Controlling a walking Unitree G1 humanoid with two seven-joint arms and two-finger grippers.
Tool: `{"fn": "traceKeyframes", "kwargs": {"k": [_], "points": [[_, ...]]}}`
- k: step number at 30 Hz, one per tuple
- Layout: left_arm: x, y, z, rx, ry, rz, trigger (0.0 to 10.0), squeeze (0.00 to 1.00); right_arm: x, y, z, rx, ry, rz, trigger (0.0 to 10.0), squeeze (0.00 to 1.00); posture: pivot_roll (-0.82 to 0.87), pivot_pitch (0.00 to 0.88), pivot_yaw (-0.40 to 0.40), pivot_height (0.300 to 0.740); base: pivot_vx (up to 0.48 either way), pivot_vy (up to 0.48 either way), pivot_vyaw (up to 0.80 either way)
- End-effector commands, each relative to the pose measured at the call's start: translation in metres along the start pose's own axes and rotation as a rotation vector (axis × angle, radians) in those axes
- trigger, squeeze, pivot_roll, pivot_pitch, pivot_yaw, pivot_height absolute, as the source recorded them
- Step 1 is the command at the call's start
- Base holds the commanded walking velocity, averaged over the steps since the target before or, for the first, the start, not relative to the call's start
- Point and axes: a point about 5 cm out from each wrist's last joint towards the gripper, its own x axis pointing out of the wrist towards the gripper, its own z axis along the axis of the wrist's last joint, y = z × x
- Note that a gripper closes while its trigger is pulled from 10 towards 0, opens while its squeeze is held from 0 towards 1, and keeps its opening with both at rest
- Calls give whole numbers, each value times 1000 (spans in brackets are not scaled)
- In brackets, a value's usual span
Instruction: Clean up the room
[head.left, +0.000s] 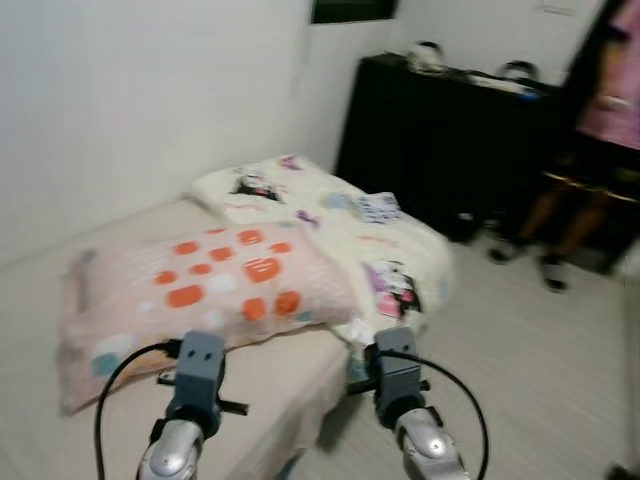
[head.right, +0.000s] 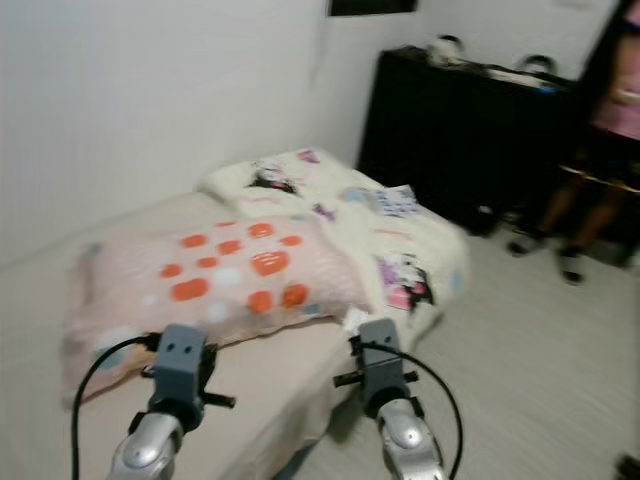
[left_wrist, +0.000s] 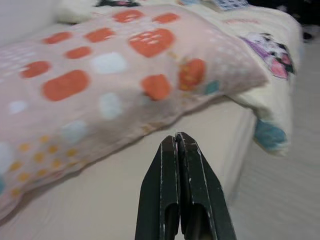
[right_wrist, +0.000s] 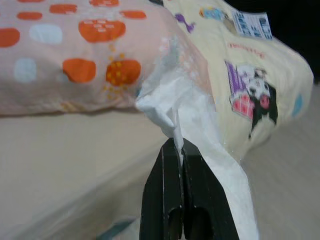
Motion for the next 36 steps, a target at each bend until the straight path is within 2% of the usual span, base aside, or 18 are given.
{"fn": "traceKeyframes", "kwargs": {"k": [1,10,36], "points": [[-1,-1,-2,-3,7,-2,10000,0,-2,-5,-6,8,29,-14,10000,0,21,132,-95,740,0,0,-800],[-2,-2,-2,-1,7,-7,10000,0,-2,-5,-6,7,30,-15,10000,0,23,134,-88,740,0,0,-800],[2,4,0,59,14,-73,10000,0,-2,3,-12,58,32,-63,10000,0,69,124,-3,740,0,0,-800]]}}
